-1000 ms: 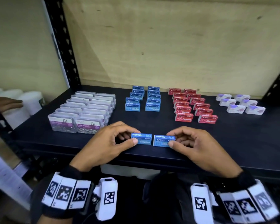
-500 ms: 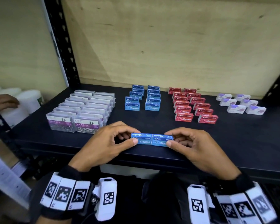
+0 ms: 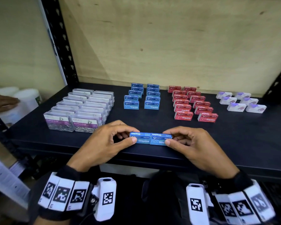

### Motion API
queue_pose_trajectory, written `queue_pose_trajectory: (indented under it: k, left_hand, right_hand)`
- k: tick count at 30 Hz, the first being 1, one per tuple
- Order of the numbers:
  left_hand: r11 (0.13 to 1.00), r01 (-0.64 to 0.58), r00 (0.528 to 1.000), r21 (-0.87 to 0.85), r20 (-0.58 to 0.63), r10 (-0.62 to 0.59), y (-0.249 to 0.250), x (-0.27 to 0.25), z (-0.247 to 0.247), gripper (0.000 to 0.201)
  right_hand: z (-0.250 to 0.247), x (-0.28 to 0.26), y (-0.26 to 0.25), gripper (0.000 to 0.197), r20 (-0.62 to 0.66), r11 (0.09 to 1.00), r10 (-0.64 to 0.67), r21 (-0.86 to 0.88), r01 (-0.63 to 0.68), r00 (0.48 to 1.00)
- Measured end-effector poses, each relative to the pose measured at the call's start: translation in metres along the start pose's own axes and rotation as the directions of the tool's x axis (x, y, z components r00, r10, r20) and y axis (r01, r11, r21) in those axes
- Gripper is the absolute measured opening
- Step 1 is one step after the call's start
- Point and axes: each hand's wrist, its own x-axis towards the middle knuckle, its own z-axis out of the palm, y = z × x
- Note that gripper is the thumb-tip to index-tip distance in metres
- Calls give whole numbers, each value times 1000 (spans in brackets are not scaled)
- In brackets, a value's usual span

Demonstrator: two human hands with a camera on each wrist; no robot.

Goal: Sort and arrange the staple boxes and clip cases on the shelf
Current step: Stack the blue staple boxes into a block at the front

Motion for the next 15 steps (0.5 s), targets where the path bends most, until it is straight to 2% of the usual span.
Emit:
queue_pose_trajectory:
  k: [10, 15]
  left_hand:
    - [999, -7, 1000, 42, -12, 7, -2, 0, 1, 22]
    - [999, 34, 998, -41, -55, -37, 0, 1, 2, 42]
  right_hand:
    - [-1, 0, 2, 21, 11, 1000, 1, -28, -1, 1000]
    - [-4, -1, -6, 32, 6, 1000, 14, 17, -14, 1000]
